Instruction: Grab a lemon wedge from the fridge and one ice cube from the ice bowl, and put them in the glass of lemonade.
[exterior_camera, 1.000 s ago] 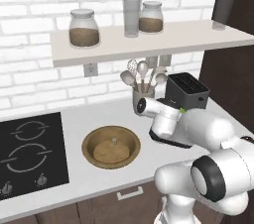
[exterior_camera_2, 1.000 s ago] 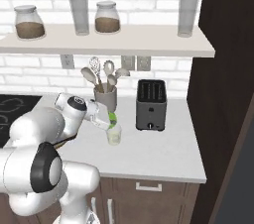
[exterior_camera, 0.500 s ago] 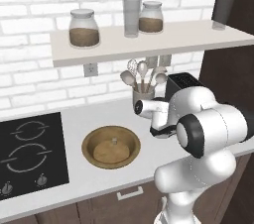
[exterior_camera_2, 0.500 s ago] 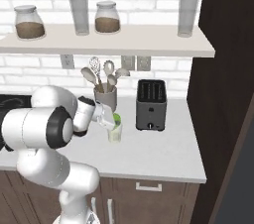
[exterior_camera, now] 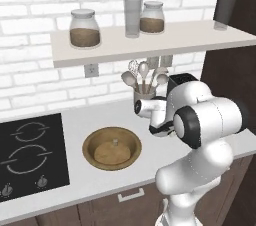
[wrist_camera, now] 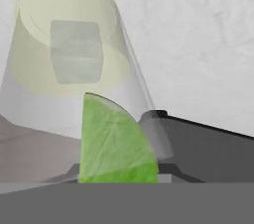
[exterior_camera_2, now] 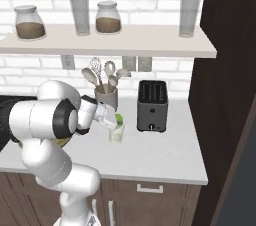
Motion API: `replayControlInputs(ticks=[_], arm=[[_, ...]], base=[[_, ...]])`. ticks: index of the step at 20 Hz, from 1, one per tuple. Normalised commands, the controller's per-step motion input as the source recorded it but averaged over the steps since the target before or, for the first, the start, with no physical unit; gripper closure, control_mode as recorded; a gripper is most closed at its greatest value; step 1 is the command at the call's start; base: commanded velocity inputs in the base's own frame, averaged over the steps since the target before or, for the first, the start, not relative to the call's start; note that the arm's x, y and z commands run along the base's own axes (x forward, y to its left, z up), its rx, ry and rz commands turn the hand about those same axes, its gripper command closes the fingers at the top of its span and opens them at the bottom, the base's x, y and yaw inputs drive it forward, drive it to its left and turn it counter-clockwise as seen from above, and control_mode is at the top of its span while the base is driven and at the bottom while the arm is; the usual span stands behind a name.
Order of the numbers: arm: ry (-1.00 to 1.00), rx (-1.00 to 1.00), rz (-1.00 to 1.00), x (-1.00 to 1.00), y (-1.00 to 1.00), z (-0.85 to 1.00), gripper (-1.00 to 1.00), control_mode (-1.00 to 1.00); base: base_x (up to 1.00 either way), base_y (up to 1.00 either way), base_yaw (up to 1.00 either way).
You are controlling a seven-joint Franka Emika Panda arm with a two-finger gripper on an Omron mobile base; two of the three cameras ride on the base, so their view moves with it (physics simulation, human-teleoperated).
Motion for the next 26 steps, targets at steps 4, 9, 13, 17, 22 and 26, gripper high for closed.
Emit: replayControlInputs(ticks=[4,9,13,17,22,26], arm=[[0.0,0.0,-0.05,-0.22,0.0,0.0,1.0,-1.0],[-0.02,0.0,-0.03,-0.27,0.0,0.0,-1.0,-1.0],[-0.04,0.0,-0.04,-0.14,0.0,0.0,-1.0,-1.0],[-0.09,0.0,-0.04,-0.13,0.0,0.12,-1.0,-1.0],[-0.12,0.0,-0.02,-0.4,0.15,0.44,-1.0,-1.0],[-0.19,-0.01,0.0,-0.93,0.25,0.7,-1.0,-1.0]], base=[[0.0,0.0,0.0],[0.0,0.0,0.0],[0.0,0.0,0.0],[0.0,0.0,0.0],[0.0,0.0,0.0],[0.0,0.0,0.0]])
